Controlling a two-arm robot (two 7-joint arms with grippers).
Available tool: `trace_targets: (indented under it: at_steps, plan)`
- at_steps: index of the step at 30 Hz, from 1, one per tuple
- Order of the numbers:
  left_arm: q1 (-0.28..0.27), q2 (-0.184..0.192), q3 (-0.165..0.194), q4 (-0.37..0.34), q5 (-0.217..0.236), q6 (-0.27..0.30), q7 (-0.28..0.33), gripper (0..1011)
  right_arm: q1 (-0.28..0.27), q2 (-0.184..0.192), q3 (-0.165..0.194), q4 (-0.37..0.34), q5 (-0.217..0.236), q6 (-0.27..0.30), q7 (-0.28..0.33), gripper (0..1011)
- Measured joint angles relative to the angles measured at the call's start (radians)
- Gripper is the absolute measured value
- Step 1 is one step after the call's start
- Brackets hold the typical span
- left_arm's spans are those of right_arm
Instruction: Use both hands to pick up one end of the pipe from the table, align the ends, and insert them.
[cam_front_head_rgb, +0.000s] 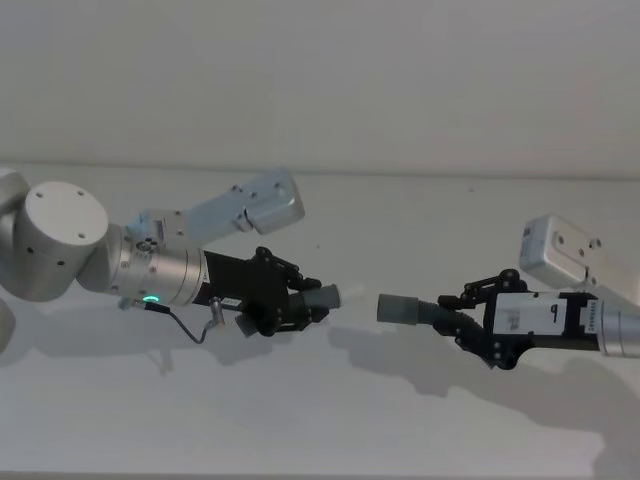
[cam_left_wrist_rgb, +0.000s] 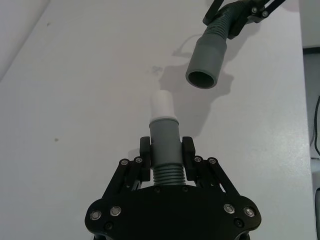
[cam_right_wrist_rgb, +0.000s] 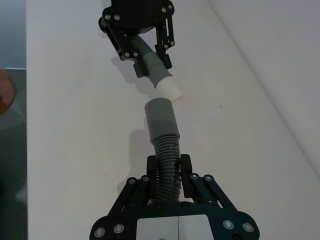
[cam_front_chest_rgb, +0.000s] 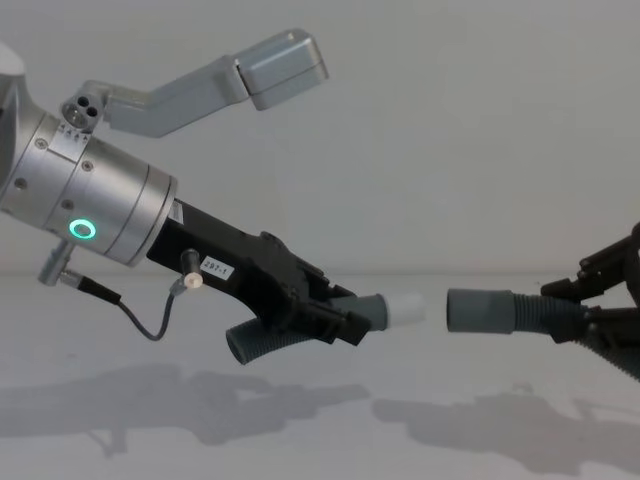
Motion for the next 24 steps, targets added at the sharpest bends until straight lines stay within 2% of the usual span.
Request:
trace_targets:
  at_steps: [24]
  plan:
    - [-0.031,0.007,0.042,0.019,-0.006,-0.029,-0.039,360,0.021,0.022,-0.032,0.013,0.001,0.014,0.013,274]
